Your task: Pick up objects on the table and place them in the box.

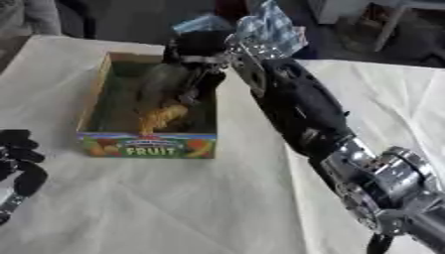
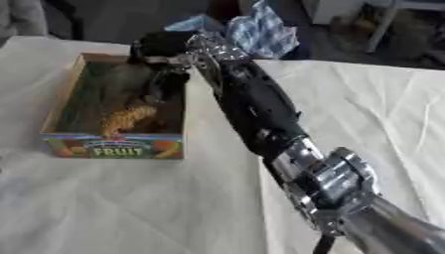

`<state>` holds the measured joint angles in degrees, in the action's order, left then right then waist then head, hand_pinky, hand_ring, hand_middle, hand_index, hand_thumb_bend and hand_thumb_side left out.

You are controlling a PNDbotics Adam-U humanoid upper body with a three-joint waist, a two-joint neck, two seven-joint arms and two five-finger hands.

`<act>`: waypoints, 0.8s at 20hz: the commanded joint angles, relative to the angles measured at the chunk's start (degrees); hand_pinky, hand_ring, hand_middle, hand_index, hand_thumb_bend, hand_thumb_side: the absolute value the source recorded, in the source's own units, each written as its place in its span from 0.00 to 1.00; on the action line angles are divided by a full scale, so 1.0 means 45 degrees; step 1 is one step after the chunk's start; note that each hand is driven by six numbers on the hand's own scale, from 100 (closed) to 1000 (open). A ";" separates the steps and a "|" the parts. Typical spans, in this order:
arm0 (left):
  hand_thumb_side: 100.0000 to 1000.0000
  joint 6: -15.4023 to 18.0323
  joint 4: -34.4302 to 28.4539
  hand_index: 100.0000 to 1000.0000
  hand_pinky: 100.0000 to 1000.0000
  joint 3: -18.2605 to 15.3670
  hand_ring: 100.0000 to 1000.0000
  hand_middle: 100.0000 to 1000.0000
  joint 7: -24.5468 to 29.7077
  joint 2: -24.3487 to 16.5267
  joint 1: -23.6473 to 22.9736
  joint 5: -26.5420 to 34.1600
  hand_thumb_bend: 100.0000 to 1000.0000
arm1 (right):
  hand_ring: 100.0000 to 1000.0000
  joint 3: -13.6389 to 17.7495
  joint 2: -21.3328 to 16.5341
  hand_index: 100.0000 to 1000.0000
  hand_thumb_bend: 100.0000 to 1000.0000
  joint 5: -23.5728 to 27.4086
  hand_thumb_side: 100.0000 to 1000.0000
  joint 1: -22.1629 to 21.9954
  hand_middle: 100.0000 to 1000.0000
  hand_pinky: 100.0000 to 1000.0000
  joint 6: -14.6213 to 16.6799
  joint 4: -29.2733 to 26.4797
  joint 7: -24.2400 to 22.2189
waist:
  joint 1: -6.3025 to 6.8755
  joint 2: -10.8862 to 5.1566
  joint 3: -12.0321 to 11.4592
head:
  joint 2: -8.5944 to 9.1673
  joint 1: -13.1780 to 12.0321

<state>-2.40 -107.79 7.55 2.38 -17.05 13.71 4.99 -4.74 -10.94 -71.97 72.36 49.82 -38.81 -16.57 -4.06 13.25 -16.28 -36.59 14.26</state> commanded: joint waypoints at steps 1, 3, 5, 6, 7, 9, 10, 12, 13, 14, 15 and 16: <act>0.35 0.0027 -0.0257 0.69 0.48 -0.0028 0.53 0.53 0.0044 -0.0053 0.0168 0.0058 0.74 | 0.44 0.0122 -0.0097 0.75 0.00 -0.0733 0.82 0.0218 0.40 0.62 0.0478 0.0094 0.0394 | 0.0127 -0.0162 0.0003 | 0.0185 -0.0001; 0.35 0.0027 -0.0252 0.69 0.48 -0.0033 0.53 0.53 0.0040 -0.0048 0.0168 0.0055 0.74 | 0.45 0.0132 -0.0087 0.77 0.00 -0.1034 0.85 0.0214 0.42 0.62 0.0478 0.0138 0.0831 | 0.0125 -0.0158 0.0006 | 0.0199 -0.0004; 0.35 0.0028 -0.0247 0.69 0.48 -0.0034 0.53 0.53 0.0038 -0.0044 0.0168 0.0055 0.74 | 0.59 0.0113 -0.0059 0.88 0.06 -0.1251 0.93 0.0235 0.66 0.67 0.0478 0.0085 0.1281 | 0.0121 -0.0155 0.0015 | 0.0216 -0.0017; 0.35 0.0028 -0.0243 0.69 0.48 -0.0036 0.53 0.53 0.0037 -0.0040 0.0168 0.0055 0.74 | 0.63 0.0070 -0.0036 0.90 0.07 -0.1296 0.94 0.0246 0.70 0.68 0.0478 0.0030 0.1518 | 0.0116 -0.0153 0.0023 | 0.0228 -0.0023; 0.35 0.0027 -0.0238 0.69 0.48 -0.0038 0.53 0.53 0.0035 -0.0036 0.0168 0.0054 0.74 | 0.70 0.0011 -0.0015 0.93 0.10 -0.1318 0.93 0.0259 0.78 0.71 0.0478 -0.0021 0.1733 | 0.0110 -0.0152 0.0028 | 0.0238 -0.0028; 0.35 0.0029 -0.0229 0.69 0.48 -0.0040 0.53 0.53 0.0033 -0.0033 0.0169 0.0052 0.74 | 0.76 -0.0119 0.0023 0.95 0.13 -0.1257 0.92 0.0299 0.85 0.74 0.0478 -0.0148 0.2140 | 0.0094 -0.0153 0.0038 | 0.0252 -0.0038; 0.35 0.0028 -0.0224 0.69 0.48 -0.0040 0.53 0.53 0.0032 -0.0032 0.0170 0.0052 0.74 | 0.78 -0.0187 0.0033 0.95 0.14 -0.1202 0.92 0.0323 0.87 0.75 0.0478 -0.0203 0.2289 | 0.0086 -0.0155 0.0041 | 0.0256 -0.0038; 0.35 0.0030 -0.0213 0.69 0.48 -0.0038 0.53 0.53 0.0034 -0.0030 0.0171 0.0052 0.74 | 0.82 -0.0293 0.0042 0.96 0.18 -0.1060 0.91 0.0379 0.91 0.78 0.0478 -0.0338 0.2527 | 0.0069 -0.0162 0.0043 | 0.0261 -0.0035; 0.35 0.0030 -0.0207 0.69 0.48 -0.0038 0.53 0.53 0.0034 -0.0030 0.0170 0.0051 0.74 | 0.83 -0.0341 0.0038 0.96 0.20 -0.0990 0.92 0.0404 0.94 0.79 0.0478 -0.0404 0.2604 | 0.0058 -0.0167 0.0044 | 0.0264 -0.0034; 0.35 0.0030 -0.0202 0.69 0.48 -0.0041 0.53 0.53 0.0032 -0.0030 0.0169 0.0050 0.74 | 0.84 -0.0387 0.0035 0.96 0.21 -0.0931 0.92 0.0425 0.94 0.79 0.0478 -0.0468 0.2651 | 0.0048 -0.0173 0.0046 | 0.0265 -0.0033; 0.35 0.0032 -0.0197 0.69 0.48 -0.0044 0.53 0.53 0.0030 -0.0029 0.0170 0.0050 0.74 | 0.86 -0.0434 0.0033 0.97 0.24 -0.0886 0.94 0.0441 0.97 0.81 0.0478 -0.0525 0.2669 | 0.0035 -0.0180 0.0047 | 0.0267 -0.0036; 0.35 0.0033 -0.0194 0.69 0.48 -0.0046 0.53 0.53 0.0028 -0.0029 0.0173 0.0051 0.74 | 0.86 -0.0483 0.0035 0.97 0.26 -0.0873 0.95 0.0452 0.97 0.81 0.0478 -0.0581 0.2664 | 0.0023 -0.0186 0.0047 | 0.0270 -0.0042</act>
<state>-2.40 -107.78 7.55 2.38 -16.64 13.72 4.99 -6.81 -10.28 -76.62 72.59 51.98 -39.70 -5.08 -4.36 13.45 -16.11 -36.12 14.22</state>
